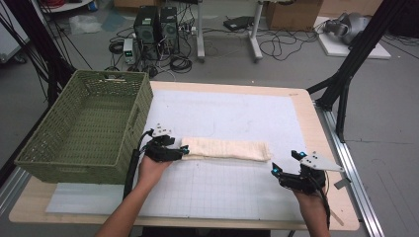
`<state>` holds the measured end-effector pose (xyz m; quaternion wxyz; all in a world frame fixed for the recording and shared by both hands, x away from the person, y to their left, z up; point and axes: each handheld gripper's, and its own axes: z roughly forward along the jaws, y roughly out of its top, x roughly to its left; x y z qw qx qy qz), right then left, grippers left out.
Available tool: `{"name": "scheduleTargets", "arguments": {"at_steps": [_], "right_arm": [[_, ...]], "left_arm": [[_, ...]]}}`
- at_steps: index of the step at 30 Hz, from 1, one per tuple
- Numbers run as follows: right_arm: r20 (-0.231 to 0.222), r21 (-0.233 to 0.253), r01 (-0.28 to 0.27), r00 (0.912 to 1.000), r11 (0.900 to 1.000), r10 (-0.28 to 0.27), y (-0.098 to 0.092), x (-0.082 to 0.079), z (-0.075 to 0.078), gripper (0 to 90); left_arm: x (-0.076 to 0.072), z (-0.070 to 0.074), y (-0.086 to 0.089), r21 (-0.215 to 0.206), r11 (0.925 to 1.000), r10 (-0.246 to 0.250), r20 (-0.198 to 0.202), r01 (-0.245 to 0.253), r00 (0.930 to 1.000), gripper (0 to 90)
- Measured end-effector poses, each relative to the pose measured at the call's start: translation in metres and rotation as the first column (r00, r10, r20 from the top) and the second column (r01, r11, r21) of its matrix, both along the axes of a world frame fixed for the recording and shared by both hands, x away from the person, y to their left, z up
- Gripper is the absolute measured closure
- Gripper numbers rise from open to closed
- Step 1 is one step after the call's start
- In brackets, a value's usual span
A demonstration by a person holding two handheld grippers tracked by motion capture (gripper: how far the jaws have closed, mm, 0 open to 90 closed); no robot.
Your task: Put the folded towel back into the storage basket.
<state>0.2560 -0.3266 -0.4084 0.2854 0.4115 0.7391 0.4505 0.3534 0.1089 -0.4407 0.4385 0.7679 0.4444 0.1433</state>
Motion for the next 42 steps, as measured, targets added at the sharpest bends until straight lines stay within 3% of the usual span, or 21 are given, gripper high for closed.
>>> {"name": "scheduleTargets", "arguments": {"at_steps": [9,10,13,16,20,25,31,32,42], "right_arm": [[-0.013,0.003,0.005,0.9999,1.000,-0.005,0.001,0.000,-0.001,16.3],[-0.008,0.002,0.003,1.0000,1.000,-0.003,0.001,0.001,-0.001,16.3],[-0.012,0.000,0.003,0.9999,1.000,-0.003,0.001,0.001,-0.001,16.3],[-0.011,-0.006,-0.001,0.9999,1.000,0.001,0.002,0.001,-0.002,16.3],[-0.016,-0.006,-0.001,0.9999,1.000,0.001,0.003,0.001,-0.002,16.3],[-0.025,-0.004,0.005,0.9997,1.000,-0.005,0.003,0.002,-0.002,17.3],[-0.029,-0.001,0.012,0.9995,1.000,-0.012,0.003,0.003,-0.003,17.1],[-0.028,0.002,0.013,0.9995,1.000,-0.013,0.003,0.004,-0.003,16.8],[-0.035,0.024,0.017,0.9993,1.000,-0.016,0.009,0.010,-0.003,15.1]], "left_arm": [[-0.002,-0.006,-0.010,0.084,0.9940,-0.068,-0.022,0.070,0.9974,54.2],[-0.002,-0.005,-0.011,0.099,0.9903,-0.097,-0.010,0.098,0.9952,57.0],[-0.003,-0.005,-0.012,0.106,0.9877,-0.115,-0.003,0.115,0.9934,65.0],[-0.003,-0.005,-0.012,0.090,0.9885,-0.121,-0.013,0.122,0.9926,71.8],[-0.004,-0.005,-0.011,0.086,0.9873,-0.135,0.008,0.134,0.9909,80.1],[-0.005,-0.003,-0.009,0.069,0.9867,-0.150,0.038,0.147,0.9880,81.6],[-0.008,0.003,-0.006,0.009,0.9877,-0.157,0.079,0.156,0.9845,82.0],[-0.011,0.005,-0.005,-0.014,0.9864,-0.162,0.096,0.164,0.9822,82.0],[-0.021,0.013,0.000,-0.066,0.9784,-0.184,0.162,0.196,0.9696,81.9]]}}
